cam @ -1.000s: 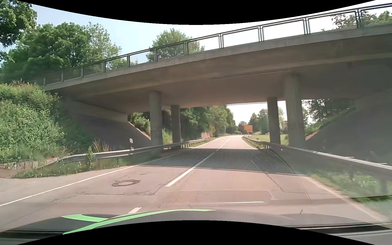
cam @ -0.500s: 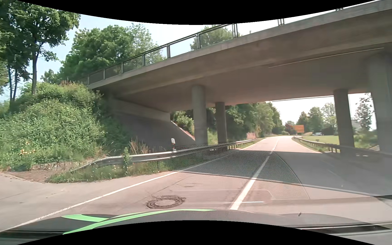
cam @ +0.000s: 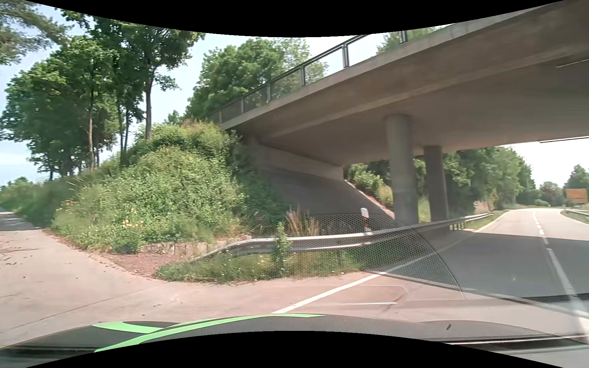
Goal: Follow the waypoints while adhering to traffic rules and regulations
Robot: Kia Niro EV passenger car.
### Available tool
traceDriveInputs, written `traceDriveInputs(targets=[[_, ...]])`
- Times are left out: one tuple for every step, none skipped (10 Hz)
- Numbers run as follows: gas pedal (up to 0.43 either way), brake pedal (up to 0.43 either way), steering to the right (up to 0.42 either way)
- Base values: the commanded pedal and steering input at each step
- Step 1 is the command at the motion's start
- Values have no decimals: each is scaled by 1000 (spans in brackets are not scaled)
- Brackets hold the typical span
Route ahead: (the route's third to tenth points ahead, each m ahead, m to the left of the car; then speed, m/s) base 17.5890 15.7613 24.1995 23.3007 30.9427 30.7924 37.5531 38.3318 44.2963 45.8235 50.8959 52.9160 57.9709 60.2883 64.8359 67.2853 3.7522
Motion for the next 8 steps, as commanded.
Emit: traceDriveInputs(targets=[[0,0,-641],[0,0,-641],[0,0,-638],[0,0,-636],[0,0,-635],[0,0,-628],[0,0,-612],[0,0,-584]])
